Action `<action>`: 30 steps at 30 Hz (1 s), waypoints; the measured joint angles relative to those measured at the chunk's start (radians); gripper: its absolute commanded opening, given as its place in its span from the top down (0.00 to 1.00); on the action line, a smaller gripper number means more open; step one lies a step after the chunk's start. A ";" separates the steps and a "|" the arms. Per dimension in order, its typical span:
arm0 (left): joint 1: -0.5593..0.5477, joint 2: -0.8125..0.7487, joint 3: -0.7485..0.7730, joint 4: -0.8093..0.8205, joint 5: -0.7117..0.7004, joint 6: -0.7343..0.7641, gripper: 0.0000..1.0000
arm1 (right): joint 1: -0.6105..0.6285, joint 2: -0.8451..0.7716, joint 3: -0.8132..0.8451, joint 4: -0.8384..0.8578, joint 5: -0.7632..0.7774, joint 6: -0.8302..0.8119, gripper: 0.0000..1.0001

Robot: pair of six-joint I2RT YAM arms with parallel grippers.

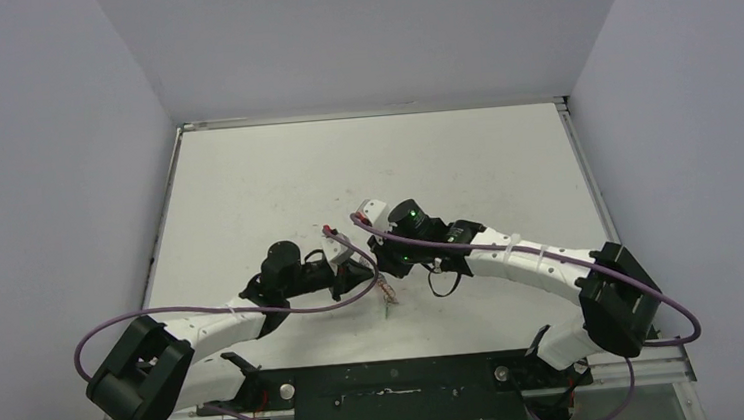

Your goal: Put the keys on the keyring

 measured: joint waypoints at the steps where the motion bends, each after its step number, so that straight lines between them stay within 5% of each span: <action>1: 0.000 0.000 -0.001 0.001 0.000 0.000 1.00 | 0.000 0.006 0.000 0.002 0.000 0.002 1.00; 3: 0.000 0.000 -0.004 0.002 0.000 0.000 1.00 | 0.000 0.016 0.000 0.006 0.000 0.005 1.00; 8: 0.000 0.000 -0.010 0.003 0.000 0.000 1.00 | 0.000 0.022 0.000 0.013 0.000 0.015 0.53; 12: 0.000 -0.005 -0.013 0.003 -0.001 0.000 1.00 | -0.004 0.003 -0.012 0.018 0.021 0.011 0.35; 25: 0.001 -0.069 -0.064 0.011 0.007 0.031 1.00 | -0.021 -0.314 -0.219 0.202 -0.037 -0.157 0.24; 30: 0.001 -0.116 -0.090 0.014 0.038 0.074 1.00 | -0.021 -0.341 -0.309 0.276 -0.136 -0.301 0.30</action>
